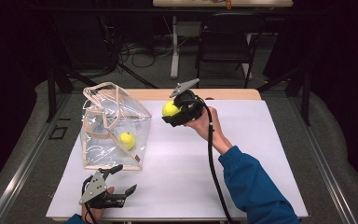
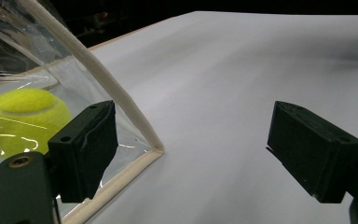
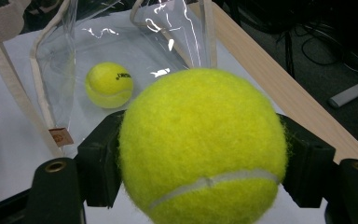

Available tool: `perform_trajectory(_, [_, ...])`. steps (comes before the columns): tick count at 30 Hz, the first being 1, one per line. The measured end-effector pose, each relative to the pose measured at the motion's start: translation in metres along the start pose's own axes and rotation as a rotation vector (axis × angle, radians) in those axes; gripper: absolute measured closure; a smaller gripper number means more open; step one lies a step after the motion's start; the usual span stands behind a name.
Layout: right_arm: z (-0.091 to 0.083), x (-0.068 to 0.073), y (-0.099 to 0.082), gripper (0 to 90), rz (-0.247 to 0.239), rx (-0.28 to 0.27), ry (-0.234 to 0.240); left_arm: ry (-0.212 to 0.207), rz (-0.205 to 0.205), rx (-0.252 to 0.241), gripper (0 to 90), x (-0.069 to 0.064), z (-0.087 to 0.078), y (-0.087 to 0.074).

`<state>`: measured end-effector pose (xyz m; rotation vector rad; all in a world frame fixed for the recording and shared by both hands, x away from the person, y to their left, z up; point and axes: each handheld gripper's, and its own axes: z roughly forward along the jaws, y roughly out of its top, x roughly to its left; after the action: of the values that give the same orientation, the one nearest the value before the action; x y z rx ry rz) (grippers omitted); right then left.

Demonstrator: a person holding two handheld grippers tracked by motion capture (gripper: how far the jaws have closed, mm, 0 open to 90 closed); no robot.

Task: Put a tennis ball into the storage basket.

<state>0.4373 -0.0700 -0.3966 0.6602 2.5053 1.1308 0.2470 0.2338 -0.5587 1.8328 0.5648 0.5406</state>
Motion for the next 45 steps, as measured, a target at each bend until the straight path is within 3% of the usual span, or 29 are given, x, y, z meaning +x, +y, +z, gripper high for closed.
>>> perform_trajectory(45, [0.01,0.005,0.033,26.5,-0.036,0.017,0.02,0.004,0.001,-0.004,15.8,0.0,0.0,0.0])
